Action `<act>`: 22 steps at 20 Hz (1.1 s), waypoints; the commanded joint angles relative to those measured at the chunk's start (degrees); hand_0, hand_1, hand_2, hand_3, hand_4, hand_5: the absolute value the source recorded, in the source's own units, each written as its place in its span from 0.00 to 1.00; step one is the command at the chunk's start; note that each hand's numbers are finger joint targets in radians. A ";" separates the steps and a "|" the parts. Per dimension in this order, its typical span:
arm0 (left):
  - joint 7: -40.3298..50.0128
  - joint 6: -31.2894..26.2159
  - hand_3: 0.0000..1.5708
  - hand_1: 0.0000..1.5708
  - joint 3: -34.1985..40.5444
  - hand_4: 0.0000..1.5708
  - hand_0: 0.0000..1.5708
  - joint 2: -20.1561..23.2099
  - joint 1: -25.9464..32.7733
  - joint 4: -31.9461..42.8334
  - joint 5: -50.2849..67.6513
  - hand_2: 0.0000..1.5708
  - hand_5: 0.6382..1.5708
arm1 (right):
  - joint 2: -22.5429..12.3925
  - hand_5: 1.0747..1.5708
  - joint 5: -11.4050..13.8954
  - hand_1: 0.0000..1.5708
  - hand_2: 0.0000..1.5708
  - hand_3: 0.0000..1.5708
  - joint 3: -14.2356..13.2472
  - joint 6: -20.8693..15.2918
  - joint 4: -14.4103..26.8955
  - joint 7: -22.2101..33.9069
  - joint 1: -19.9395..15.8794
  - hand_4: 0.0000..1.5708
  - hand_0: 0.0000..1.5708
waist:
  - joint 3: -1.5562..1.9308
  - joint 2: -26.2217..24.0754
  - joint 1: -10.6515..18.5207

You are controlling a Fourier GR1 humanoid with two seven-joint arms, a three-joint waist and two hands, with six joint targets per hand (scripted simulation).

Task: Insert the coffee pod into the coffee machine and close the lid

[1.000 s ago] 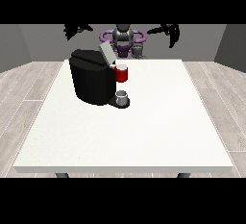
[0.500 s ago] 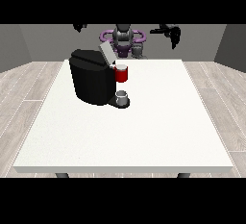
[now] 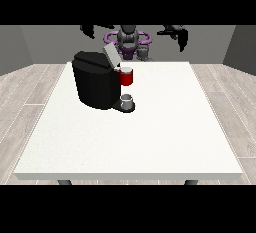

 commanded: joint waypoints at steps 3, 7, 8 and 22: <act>4.04 3.15 0.00 0.00 -2.89 0.00 0.00 -0.87 1.94 -8.94 3.92 0.00 1.00 | -0.85 1.00 -1.08 0.00 0.00 0.00 -2.86 1.25 5.76 -0.92 -6.26 0.00 0.00 | 0.01 4.64 1.16; 4.98 3.36 0.00 0.00 -4.11 0.00 0.00 0.26 4.75 -13.68 3.95 0.00 1.00 | 1.21 1.00 -0.94 0.00 0.00 0.00 -2.48 0.39 7.24 -1.09 -7.61 0.00 0.00 | 0.00 6.21 -0.70; 3.21 3.54 0.00 0.00 -4.25 0.00 0.00 0.04 3.56 -12.81 3.44 0.00 1.00 | -0.39 1.00 -2.05 0.00 0.00 0.00 -4.39 1.87 9.37 -3.41 -9.00 0.00 0.00 | 0.01 9.14 -0.10; 4.73 4.47 0.00 0.00 -3.99 0.00 0.00 4.14 9.16 -18.57 7.62 0.00 1.00 | -0.10 1.00 1.59 0.00 0.00 0.00 -2.52 3.09 15.82 -4.81 -14.89 0.00 0.00 | -0.01 10.57 -2.09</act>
